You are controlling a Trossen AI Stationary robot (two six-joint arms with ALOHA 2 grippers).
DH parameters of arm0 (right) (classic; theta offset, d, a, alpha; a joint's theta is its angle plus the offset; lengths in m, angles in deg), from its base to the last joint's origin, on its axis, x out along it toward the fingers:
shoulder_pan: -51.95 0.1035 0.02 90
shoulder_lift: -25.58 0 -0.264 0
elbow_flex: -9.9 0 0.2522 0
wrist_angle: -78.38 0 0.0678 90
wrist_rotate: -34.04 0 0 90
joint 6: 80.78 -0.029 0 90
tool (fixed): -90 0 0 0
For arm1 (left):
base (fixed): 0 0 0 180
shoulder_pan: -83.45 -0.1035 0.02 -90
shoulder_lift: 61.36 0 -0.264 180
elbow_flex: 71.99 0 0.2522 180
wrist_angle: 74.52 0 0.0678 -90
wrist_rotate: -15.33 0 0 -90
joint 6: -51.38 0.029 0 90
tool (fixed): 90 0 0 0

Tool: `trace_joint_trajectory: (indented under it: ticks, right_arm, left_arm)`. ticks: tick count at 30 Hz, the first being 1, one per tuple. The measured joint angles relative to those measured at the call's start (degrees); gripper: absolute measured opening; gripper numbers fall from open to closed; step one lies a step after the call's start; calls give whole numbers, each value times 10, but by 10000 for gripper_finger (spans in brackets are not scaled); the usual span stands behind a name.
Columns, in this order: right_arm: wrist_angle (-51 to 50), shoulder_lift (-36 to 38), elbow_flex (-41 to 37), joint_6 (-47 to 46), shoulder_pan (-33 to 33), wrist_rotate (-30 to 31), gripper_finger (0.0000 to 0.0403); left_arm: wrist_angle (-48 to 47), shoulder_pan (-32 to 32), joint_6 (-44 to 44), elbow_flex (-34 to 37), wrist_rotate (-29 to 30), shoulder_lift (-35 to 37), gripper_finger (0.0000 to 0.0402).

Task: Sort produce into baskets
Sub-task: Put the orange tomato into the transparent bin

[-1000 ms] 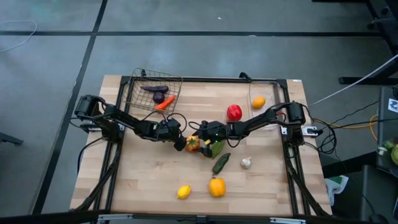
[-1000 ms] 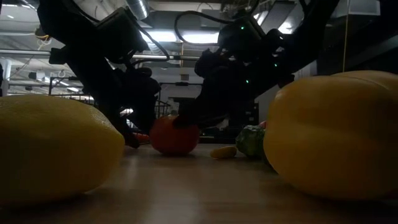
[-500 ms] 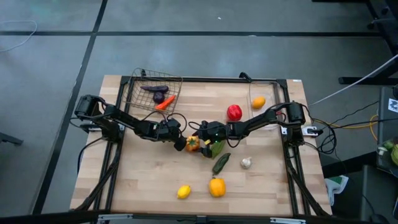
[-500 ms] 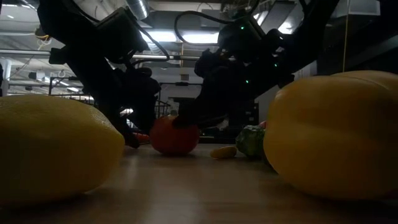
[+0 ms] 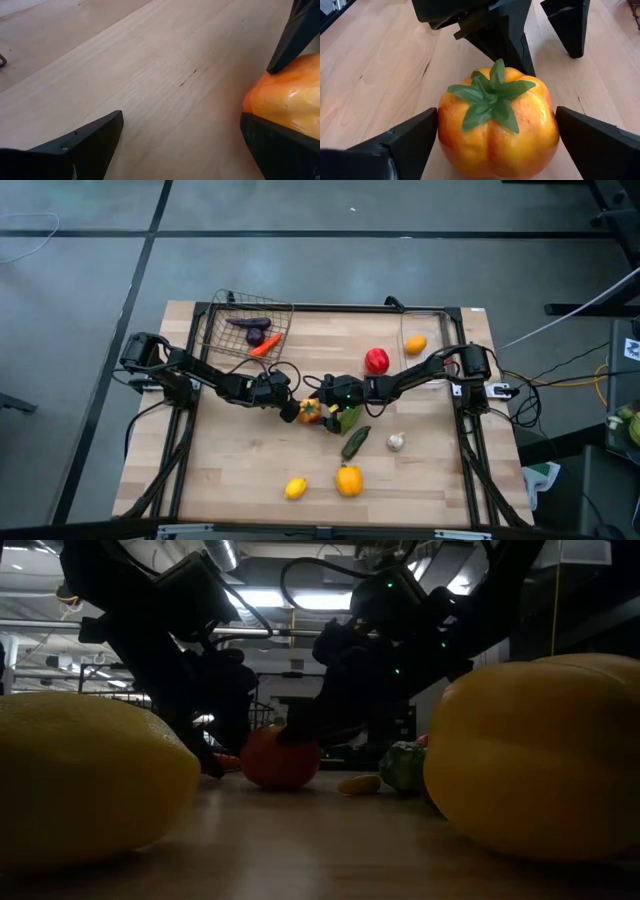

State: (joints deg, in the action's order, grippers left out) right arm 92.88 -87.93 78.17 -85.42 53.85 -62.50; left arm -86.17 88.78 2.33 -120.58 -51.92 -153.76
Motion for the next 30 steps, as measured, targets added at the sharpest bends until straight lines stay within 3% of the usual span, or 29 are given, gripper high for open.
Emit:
trace_joint_trajectory:
  ticks: [30]
  right_arm:
    - [-6, 13, -2, 0, -1, -5, 394]
  left_arm:
    - [3, -5, -33, 0, -2, 7, 400]
